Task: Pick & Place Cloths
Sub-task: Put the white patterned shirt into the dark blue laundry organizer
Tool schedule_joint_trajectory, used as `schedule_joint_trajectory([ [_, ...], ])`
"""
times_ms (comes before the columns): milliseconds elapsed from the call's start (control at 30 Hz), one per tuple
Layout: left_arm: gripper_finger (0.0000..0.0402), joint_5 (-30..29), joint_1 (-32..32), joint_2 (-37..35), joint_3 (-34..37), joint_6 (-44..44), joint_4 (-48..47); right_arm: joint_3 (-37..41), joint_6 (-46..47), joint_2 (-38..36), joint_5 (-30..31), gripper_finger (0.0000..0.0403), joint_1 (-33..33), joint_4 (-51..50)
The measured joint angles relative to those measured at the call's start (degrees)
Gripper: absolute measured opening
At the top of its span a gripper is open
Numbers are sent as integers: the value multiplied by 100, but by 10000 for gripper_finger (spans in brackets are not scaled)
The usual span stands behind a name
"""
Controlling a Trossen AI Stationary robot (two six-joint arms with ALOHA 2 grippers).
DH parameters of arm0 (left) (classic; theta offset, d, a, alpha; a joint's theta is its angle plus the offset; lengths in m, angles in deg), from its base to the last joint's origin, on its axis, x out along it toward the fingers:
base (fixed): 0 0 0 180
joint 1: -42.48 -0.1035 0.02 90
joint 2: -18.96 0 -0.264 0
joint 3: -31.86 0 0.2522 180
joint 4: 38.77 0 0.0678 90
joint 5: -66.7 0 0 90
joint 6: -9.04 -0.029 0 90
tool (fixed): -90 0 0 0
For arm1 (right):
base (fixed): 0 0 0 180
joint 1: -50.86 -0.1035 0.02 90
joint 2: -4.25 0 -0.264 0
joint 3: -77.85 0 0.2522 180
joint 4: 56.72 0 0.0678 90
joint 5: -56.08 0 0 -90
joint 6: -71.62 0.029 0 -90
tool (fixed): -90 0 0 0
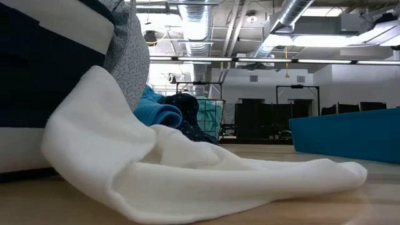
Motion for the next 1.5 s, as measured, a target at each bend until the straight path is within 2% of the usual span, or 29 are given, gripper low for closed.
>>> schedule_joint_trajectory([
  [133, 162, 266, -30, 5, 227, 440, -80, 0, 2, 1, 1, 244, 0, 0],
  [200, 118, 359, -30, 5, 255, 637, -234, 0, 20, 1, 1, 244, -13, 2],
  [300, 28, 679, -78, 2, 216, 825, -325, 0, 165, 1, -1, 244, -17, 1],
  [400, 8, 812, -248, 1, -53, 919, -388, 0, 212, 1, -1, 244, -27, 2],
  [800, 0, -577, -1111, -8, -1977, 282, -168, 0, 205, 1, 1, 244, -81, 2],
  [1000, 0, -1310, -1141, -8, -2048, -157, 1360, 0, 205, 1, -3, 244, -240, -1],
  [1167, 0, -2270, -1132, -31, -1848, -261, 1492, 0, 208, 1, -3, 244, -366, -6],
  [1233, 0, -2408, -1090, -32, -1584, -65, 1710, 0, 205, 1, -3, 244, -406, -9],
  [1400, 0, -2530, -922, -30, -528, 589, 2976, 0, 205, 1, -3, 244, -470, -20],
  [1500, 1, -2545, -852, -30, -57, 1348, 3083, 0, 205, 1, -3, 240, -487, -50],
])
